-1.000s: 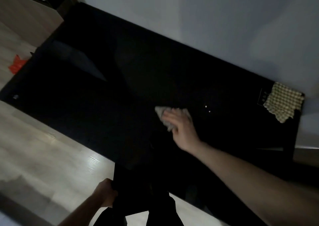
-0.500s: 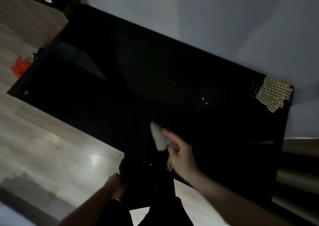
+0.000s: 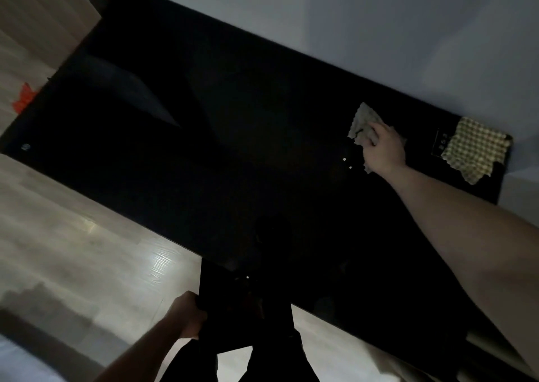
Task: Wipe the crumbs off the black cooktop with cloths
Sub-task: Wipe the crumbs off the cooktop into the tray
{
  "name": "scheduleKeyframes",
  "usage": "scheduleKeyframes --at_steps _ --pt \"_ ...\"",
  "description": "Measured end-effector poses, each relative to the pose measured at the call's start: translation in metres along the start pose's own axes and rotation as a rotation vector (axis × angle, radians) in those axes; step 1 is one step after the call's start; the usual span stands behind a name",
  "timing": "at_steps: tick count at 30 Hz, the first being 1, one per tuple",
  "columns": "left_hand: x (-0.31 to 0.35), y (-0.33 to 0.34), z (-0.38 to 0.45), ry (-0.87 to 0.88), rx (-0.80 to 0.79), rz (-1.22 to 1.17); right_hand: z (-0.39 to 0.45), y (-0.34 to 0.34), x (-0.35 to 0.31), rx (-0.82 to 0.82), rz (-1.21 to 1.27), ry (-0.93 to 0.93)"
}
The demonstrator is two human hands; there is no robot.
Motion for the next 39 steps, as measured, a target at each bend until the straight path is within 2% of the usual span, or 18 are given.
scheduleKeyframes --at_steps 4,9,13,19,22,26,29,34,39 --pt "0.000 0.003 -0.001 0.010 -0.014 -0.005 -0.026 0.012 -0.005 0.061 -0.039 -0.059" --pt "0.003 0.003 -0.006 0.024 -0.038 -0.043 -0.107 0.041 -0.017 0.042 0.050 -0.134" --pt "0.006 0.000 -0.010 0.058 -0.036 -0.048 -0.188 0.080 -0.038 -0.021 0.124 -0.233" --pt "0.002 -0.003 -0.019 0.065 -0.025 -0.014 -0.325 0.151 -0.079 -0.205 0.354 -0.245" --pt "-0.006 -0.006 -0.013 0.076 0.016 0.016 -0.385 0.176 -0.095 -0.294 0.400 -0.214" --pt "-0.005 -0.011 -0.022 0.101 0.038 0.085 -0.429 0.164 -0.098 -0.336 0.446 -0.028" --pt "-0.006 -0.013 -0.022 0.135 0.055 0.165 -0.436 0.132 -0.088 -0.226 0.487 0.012" --pt "-0.012 -0.006 -0.006 0.171 0.029 0.179 -0.394 0.056 -0.049 0.163 0.498 0.084" --pt "-0.015 0.004 0.004 0.176 0.009 0.119 -0.339 -0.008 0.002 0.300 0.407 0.138"
Point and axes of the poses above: each hand's wrist, its own z-axis towards the middle knuckle, its own y-axis out of the palm, x = y × z, the point moved 5 cm from there along z, towards the middle knuckle, and after that the axes turned 13 degrees about z, right-handed, at the moved point
